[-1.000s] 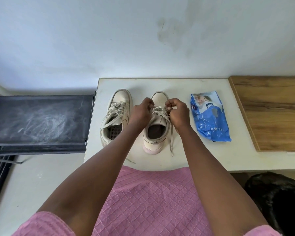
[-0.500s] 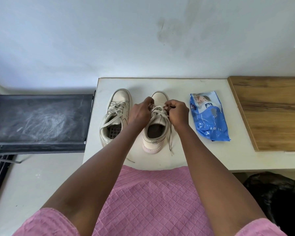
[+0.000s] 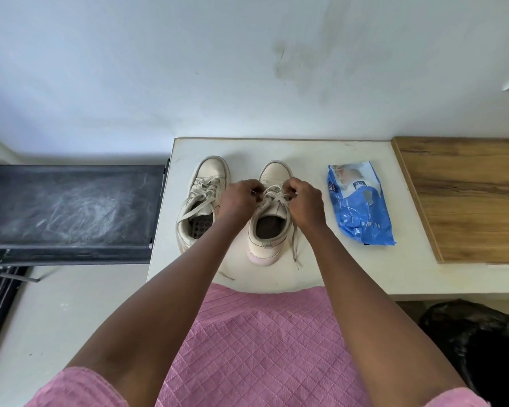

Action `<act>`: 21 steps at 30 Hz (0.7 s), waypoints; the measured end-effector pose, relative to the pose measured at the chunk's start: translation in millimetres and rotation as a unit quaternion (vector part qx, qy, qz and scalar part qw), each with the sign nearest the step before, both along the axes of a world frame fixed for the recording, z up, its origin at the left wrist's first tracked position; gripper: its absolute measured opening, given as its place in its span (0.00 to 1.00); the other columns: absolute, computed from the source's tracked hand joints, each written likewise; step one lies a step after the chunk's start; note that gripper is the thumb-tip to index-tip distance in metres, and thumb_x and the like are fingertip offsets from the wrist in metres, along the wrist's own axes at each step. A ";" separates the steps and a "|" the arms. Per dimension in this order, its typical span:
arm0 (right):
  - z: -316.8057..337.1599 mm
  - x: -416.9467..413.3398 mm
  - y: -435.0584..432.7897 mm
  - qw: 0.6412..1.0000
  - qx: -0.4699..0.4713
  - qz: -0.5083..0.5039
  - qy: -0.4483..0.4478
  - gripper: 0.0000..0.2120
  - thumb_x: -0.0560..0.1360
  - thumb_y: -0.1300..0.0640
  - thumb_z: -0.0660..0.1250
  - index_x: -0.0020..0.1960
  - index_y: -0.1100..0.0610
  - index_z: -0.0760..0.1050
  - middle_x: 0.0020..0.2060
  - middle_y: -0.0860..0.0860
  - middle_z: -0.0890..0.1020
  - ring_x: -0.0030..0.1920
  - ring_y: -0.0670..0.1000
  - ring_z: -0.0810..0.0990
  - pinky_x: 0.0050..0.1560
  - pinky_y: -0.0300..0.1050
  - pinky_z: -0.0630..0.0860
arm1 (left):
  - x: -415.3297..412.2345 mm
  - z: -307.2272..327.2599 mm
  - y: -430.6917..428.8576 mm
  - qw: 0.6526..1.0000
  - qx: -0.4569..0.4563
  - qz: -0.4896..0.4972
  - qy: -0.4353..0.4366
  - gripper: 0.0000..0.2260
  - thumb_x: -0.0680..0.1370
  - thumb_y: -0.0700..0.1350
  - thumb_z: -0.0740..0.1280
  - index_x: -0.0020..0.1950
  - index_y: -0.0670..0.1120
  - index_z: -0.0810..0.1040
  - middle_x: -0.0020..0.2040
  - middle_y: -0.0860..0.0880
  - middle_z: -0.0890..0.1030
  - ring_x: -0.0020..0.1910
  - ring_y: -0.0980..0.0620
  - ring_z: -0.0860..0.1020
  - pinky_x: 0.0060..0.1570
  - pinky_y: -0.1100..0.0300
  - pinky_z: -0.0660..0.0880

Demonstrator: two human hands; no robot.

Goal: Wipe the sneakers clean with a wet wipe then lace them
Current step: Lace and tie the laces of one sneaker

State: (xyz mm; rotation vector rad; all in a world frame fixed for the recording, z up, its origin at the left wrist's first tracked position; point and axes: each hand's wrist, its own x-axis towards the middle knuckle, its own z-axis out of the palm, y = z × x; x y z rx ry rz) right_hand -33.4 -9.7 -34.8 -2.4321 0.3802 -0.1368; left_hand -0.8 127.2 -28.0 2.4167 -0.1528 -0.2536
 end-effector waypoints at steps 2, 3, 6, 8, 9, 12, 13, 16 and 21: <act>-1.0 -0.6 1.9 0.999 -0.038 0.011 -0.008 0.16 0.73 0.71 0.55 0.52 0.57 0.75 0.46 0.57 0.80 0.46 0.60 0.76 0.40 0.48 0.72 | 0.1 1.6 -4.3 0.998 0.055 -0.029 -0.016 0.10 0.77 0.40 0.62 0.55 0.48 0.79 0.50 0.42 0.82 0.49 0.42 0.78 0.43 0.56 0.73; -2.6 -1.7 2.5 0.999 -0.039 0.008 -0.015 0.15 0.74 0.70 0.55 0.53 0.56 0.75 0.46 0.57 0.80 0.46 0.60 0.76 0.40 0.49 0.72 | -0.8 2.0 -6.0 0.996 0.071 -0.045 -0.023 0.10 0.77 0.41 0.61 0.56 0.48 0.77 0.50 0.42 0.81 0.48 0.41 0.77 0.41 0.56 0.71; -6.5 -5.7 4.6 0.999 -0.014 -0.013 -0.040 0.12 0.77 0.67 0.58 0.53 0.55 0.75 0.47 0.56 0.81 0.47 0.59 0.77 0.41 0.50 0.74 | -4.6 6.4 -8.4 0.992 0.093 -0.065 -0.045 0.12 0.77 0.40 0.58 0.58 0.48 0.72 0.47 0.40 0.79 0.42 0.40 0.75 0.37 0.56 0.67; -7.7 -5.8 3.0 0.998 0.033 -0.032 -0.041 0.10 0.76 0.66 0.60 0.52 0.55 0.76 0.47 0.54 0.82 0.48 0.56 0.78 0.43 0.49 0.75 | -5.9 10.6 -8.1 0.992 0.089 -0.067 -0.058 0.12 0.76 0.38 0.58 0.58 0.48 0.70 0.42 0.39 0.77 0.36 0.41 0.72 0.34 0.56 0.65; -7.8 -4.6 0.7 0.996 0.068 -0.044 -0.032 0.10 0.76 0.66 0.62 0.51 0.56 0.78 0.47 0.53 0.82 0.48 0.55 0.79 0.46 0.48 0.76 | -6.0 11.9 -7.7 0.992 0.083 -0.069 -0.062 0.12 0.76 0.38 0.57 0.58 0.48 0.70 0.40 0.39 0.76 0.35 0.42 0.71 0.33 0.56 0.64; -10.3 -1.2 -9.4 0.981 0.177 -0.077 0.013 0.13 0.73 0.70 0.63 0.49 0.56 0.81 0.43 0.51 0.83 0.48 0.53 0.81 0.53 0.51 0.78 | -5.8 8.3 -4.7 0.996 0.048 -0.059 -0.049 0.11 0.78 0.39 0.57 0.58 0.48 0.71 0.38 0.42 0.77 0.34 0.43 0.72 0.31 0.55 0.64; -11.6 -0.9 -11.8 0.976 0.201 -0.082 0.025 0.15 0.72 0.71 0.63 0.49 0.55 0.81 0.42 0.50 0.83 0.47 0.53 0.81 0.53 0.53 0.78 | -4.7 6.0 -3.1 0.998 0.020 -0.043 -0.035 0.11 0.78 0.39 0.57 0.58 0.48 0.73 0.40 0.43 0.79 0.37 0.42 0.74 0.34 0.55 0.67; -15.3 -0.2 -14.3 0.973 0.207 -0.092 0.047 0.15 0.71 0.70 0.64 0.49 0.56 0.83 0.42 0.51 0.84 0.47 0.53 0.82 0.53 0.53 0.79 | -3.5 -0.6 0.6 1.000 -0.013 -0.020 0.004 0.13 0.76 0.36 0.59 0.56 0.45 0.79 0.48 0.44 0.83 0.48 0.43 0.79 0.42 0.58 0.70; -8.6 2.1 -9.3 0.991 0.110 -0.064 0.030 0.09 0.73 0.67 0.65 0.49 0.58 0.82 0.45 0.54 0.84 0.48 0.54 0.80 0.51 0.47 0.77 | -3.0 -3.1 -1.3 0.999 -0.053 0.007 0.009 0.11 0.76 0.38 0.64 0.55 0.45 0.82 0.50 0.44 0.84 0.50 0.45 0.79 0.45 0.61 0.71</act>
